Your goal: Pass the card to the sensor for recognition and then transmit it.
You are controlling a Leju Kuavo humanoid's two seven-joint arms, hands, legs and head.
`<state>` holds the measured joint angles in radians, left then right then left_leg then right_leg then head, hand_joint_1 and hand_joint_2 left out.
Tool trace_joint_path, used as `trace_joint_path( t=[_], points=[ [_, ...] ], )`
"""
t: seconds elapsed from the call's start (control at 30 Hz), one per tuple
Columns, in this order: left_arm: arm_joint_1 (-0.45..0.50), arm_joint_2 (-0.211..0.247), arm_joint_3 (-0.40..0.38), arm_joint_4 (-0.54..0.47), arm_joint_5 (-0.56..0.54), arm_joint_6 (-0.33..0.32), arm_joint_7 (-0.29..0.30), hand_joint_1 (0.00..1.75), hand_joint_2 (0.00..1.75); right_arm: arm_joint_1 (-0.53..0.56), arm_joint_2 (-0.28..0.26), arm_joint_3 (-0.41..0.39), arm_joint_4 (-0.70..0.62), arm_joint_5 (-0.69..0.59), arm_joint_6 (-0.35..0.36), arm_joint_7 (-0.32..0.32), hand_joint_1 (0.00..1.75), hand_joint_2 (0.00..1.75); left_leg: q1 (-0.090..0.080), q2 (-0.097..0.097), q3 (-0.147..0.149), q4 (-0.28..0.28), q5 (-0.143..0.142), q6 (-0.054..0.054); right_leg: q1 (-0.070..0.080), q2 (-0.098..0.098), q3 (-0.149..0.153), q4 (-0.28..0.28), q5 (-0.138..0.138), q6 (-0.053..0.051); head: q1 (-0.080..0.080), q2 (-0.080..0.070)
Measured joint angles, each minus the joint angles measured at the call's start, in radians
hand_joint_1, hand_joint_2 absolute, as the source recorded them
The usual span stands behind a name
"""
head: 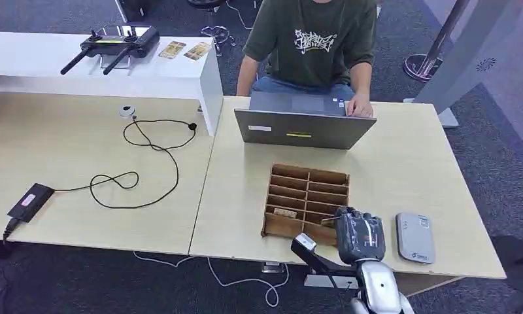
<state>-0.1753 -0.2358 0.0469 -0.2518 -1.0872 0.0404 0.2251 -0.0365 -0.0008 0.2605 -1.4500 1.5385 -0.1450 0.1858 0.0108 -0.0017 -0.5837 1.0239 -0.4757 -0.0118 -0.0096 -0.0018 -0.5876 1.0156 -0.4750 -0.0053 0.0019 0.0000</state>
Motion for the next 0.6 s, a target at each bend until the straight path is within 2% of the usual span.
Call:
trace_joint_path(
  t=[0.1, 0.2, 0.53, 0.6],
  points=[
    [0.0, 0.0, 0.0, 0.0, -0.003, 0.0, -0.002, 0.0, 0.0, 0.002, 0.0, 0.0, -0.009, 0.0, -0.036, 0.022, 1.75, 1.75, 0.0, 0.0, 0.0, 0.0, 0.0, 0.0, 0.0, 0.0, 0.0, 0.0, 0.0, 0.0, 0.0, 0.0],
    [0.0, 0.0, 0.0, 0.0, -0.008, 0.001, -0.003, 0.0, 0.0, 0.003, 0.0, -0.002, -0.035, 0.0, -0.108, 0.042, 1.75, 1.75, 0.0, 0.0, 0.0, 0.0, 0.0, 0.0, 0.0, 0.0, 0.0, 0.0, 0.0, 0.0, 0.0, 0.0],
    [0.001, -0.005, 0.0, 0.0, -0.025, 0.001, -0.011, 0.0, 0.0, 0.034, 0.018, -0.081, -0.142, -0.002, -0.327, -0.01, 1.75, 1.75, 0.0, 0.0, 0.0, 0.0, 0.0, 0.0, 0.0, 0.0, 0.0, 0.0, 0.0, 0.0, 0.0, 0.0],
    [0.001, -0.007, 0.0, 0.0, -0.027, 0.001, -0.011, 0.0, 0.0, 0.041, 0.024, -0.099, -0.157, -0.003, -0.35, -0.019, 1.75, 1.75, 0.0, 0.0, 0.0, 0.0, 0.0, 0.0, 0.0, 0.0, 0.0, 0.0, 0.0, 0.0, 0.0, 0.0]
  ],
)
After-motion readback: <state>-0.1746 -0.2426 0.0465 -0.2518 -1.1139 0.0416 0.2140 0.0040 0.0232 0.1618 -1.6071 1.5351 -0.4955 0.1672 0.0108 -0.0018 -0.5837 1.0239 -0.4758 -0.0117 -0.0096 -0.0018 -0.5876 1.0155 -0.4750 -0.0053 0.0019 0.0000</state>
